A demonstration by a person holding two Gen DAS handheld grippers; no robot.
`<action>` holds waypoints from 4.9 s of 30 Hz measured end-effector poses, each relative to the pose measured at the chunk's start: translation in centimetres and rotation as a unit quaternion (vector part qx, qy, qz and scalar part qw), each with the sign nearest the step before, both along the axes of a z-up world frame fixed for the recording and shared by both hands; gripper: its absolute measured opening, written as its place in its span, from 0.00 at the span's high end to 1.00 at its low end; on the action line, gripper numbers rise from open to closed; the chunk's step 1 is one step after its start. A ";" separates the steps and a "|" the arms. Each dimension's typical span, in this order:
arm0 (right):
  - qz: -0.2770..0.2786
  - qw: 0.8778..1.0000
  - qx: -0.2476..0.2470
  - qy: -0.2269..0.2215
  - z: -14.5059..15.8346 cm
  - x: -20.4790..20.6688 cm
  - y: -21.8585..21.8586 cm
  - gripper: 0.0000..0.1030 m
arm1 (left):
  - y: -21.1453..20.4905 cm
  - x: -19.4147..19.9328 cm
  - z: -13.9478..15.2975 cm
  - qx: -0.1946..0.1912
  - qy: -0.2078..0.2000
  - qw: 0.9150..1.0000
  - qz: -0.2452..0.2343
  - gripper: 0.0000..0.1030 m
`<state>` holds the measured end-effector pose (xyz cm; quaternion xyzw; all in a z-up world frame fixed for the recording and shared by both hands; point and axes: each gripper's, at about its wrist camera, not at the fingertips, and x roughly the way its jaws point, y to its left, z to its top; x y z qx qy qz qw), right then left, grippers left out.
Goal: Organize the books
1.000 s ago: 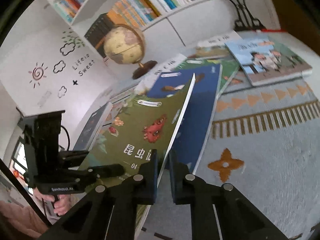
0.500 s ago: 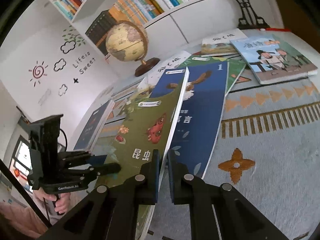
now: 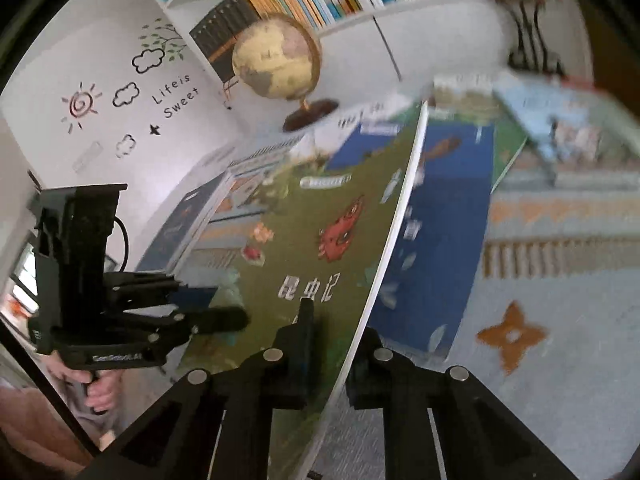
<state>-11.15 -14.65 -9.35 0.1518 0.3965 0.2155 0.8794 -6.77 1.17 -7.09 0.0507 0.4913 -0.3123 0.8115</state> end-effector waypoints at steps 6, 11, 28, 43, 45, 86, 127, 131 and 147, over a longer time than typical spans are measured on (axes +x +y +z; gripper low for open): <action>-0.003 1.000 -0.024 -0.018 2.3 -0.3 0.7 0.88 | 0.6 0.1 2.2 -0.012 -0.022 1.000 0.005 0.75; -0.001 0.999 -0.027 -0.026 5.1 1.3 3.0 0.88 | 2.7 0.9 4.7 -0.012 -0.045 0.998 0.033 0.75; 0.113 0.992 0.045 -0.033 8.7 12.1 24.9 0.87 | 24.9 5.5 9.6 0.008 -0.102 0.961 0.256 0.75; 0.130 0.991 0.037 0.008 -0.6 15.9 32.9 0.87 | 32.2 9.1 0.6 -0.014 -0.011 0.945 0.328 0.76; 0.131 0.991 0.038 0.010 -1.0 16.1 33.1 0.87 | 32.5 9.0 0.2 -0.016 -0.008 0.944 0.330 0.76; -0.109 0.987 0.119 -0.020 5.7 12.9 -2.5 0.22 | 12.9 11.0 8.2 -0.025 -0.054 0.971 0.233 0.65; -0.011 0.978 0.199 0.062 -2.7 9.0 -9.7 0.57 | -3.2 8.0 -2.2 -0.028 0.002 0.998 0.055 0.64; -0.003 0.990 0.107 0.096 -3.7 9.6 -7.0 0.75 | -2.8 8.2 -2.3 -0.038 0.010 0.998 0.055 0.64; -0.029 0.996 0.055 0.063 -3.1 9.8 -6.4 0.85 | -3.7 6.9 -1.2 -0.054 -0.001 0.998 0.044 0.82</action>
